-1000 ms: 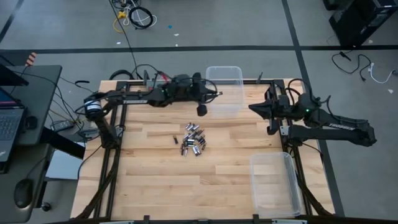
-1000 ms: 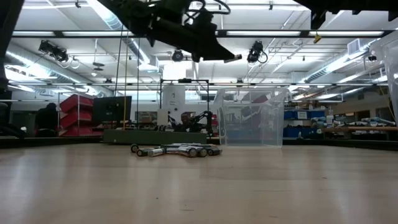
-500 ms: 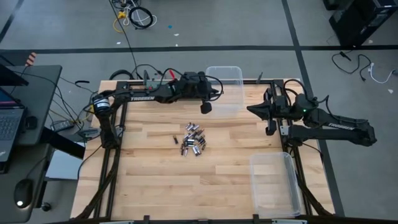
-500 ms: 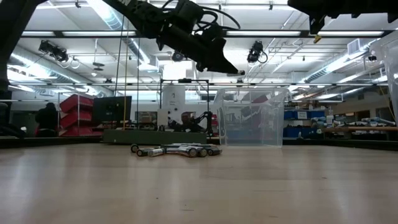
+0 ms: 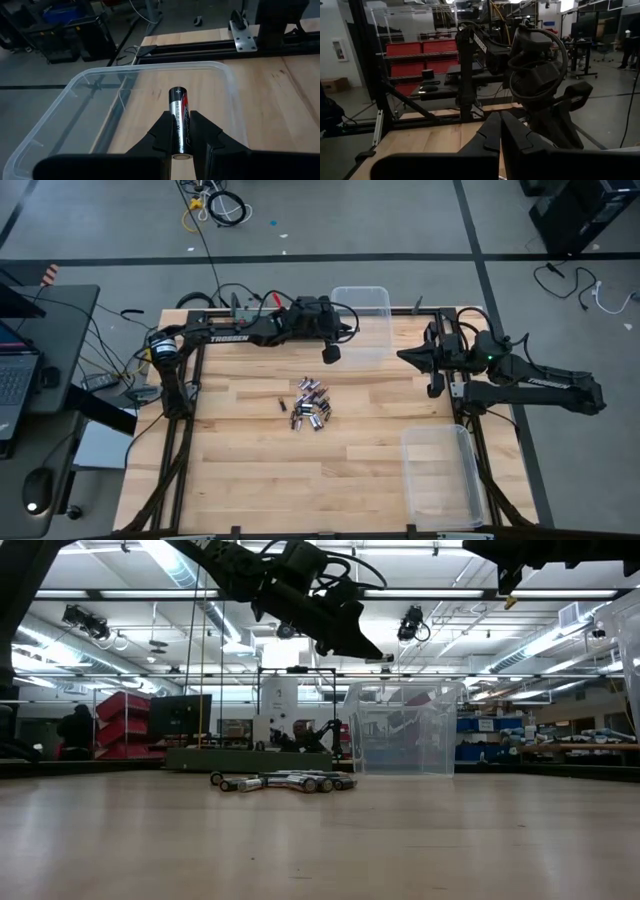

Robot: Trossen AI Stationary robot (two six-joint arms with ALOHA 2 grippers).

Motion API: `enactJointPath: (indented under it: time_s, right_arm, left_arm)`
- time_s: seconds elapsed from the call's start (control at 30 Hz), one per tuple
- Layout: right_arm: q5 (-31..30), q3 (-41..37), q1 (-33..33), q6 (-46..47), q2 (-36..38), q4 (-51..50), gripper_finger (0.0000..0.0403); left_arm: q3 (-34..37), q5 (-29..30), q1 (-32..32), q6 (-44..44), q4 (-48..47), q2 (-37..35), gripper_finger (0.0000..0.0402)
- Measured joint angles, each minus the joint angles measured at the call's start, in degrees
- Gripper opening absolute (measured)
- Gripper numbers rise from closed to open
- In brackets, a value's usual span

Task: Sort batteries
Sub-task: Put the silver battery into the top transparent bin

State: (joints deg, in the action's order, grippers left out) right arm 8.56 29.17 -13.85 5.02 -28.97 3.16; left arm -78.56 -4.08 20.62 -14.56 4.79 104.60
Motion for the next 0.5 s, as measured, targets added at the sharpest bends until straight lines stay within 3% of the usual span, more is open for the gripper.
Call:
enactJointPath:
  time_s: [0.5]
  right_arm:
    - [0.0,0.0,0.0,0.0,0.0,-0.09,0.0003]
  left_arm:
    - [0.04,0.9,-0.11,2.78,-2.84,0.0,0.0037]
